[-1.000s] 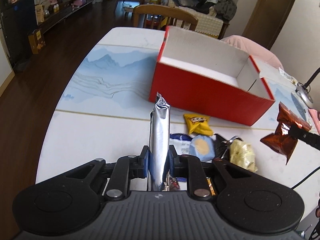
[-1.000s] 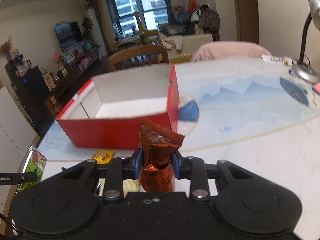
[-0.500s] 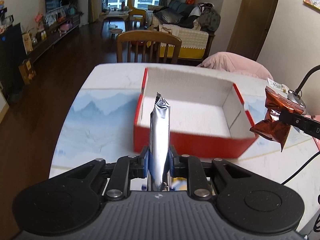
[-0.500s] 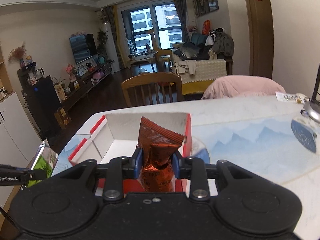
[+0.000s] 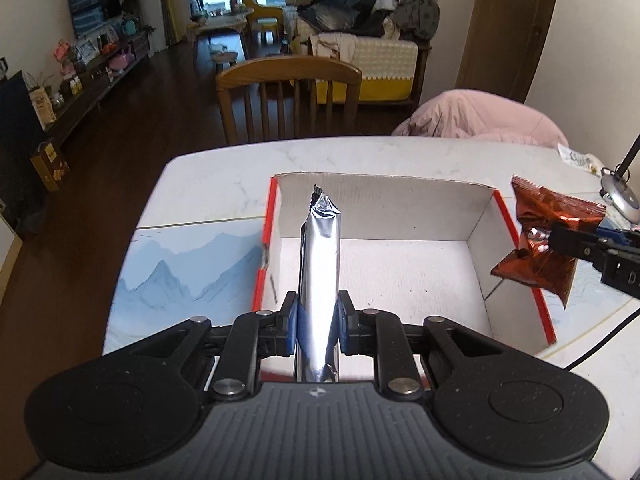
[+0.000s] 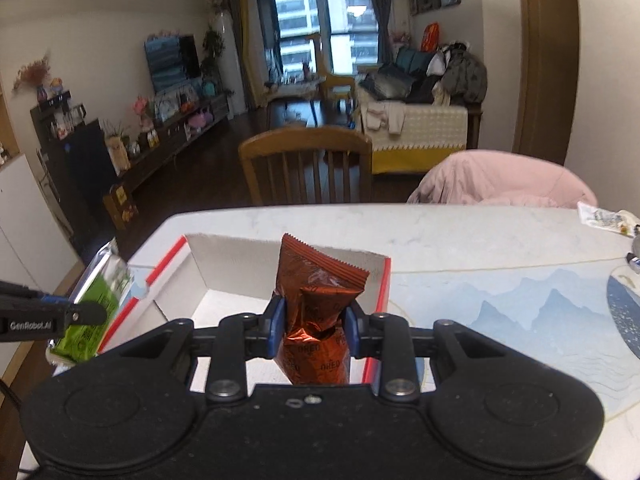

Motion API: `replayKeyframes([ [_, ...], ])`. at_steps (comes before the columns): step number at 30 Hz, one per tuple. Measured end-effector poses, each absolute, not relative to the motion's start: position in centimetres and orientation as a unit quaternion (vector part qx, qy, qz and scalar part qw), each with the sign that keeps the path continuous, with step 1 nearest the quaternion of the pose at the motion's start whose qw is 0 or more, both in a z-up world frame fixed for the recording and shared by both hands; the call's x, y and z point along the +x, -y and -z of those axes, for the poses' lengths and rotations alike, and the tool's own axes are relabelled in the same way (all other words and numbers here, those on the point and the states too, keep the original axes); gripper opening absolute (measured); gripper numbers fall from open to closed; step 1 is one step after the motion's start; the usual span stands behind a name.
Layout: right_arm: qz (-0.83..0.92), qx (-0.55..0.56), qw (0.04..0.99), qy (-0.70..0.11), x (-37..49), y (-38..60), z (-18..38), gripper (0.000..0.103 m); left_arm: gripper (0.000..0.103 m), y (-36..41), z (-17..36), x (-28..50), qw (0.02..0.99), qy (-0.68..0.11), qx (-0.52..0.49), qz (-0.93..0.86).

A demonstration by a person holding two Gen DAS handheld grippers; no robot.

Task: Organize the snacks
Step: 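Carry both snacks into the red box and open both tools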

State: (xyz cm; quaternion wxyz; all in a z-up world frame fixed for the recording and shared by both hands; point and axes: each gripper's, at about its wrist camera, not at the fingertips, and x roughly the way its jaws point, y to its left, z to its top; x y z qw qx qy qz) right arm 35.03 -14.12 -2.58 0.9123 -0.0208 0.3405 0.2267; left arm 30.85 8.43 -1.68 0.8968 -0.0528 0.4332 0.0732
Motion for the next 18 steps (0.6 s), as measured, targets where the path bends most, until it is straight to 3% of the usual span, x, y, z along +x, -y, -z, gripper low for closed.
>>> replayKeyframes([
  [18,-0.289,-0.08,0.846,-0.441,38.3,9.4,8.5,0.03,0.019,-7.4,8.6,39.2,0.844,-0.53,-0.006,-0.079],
])
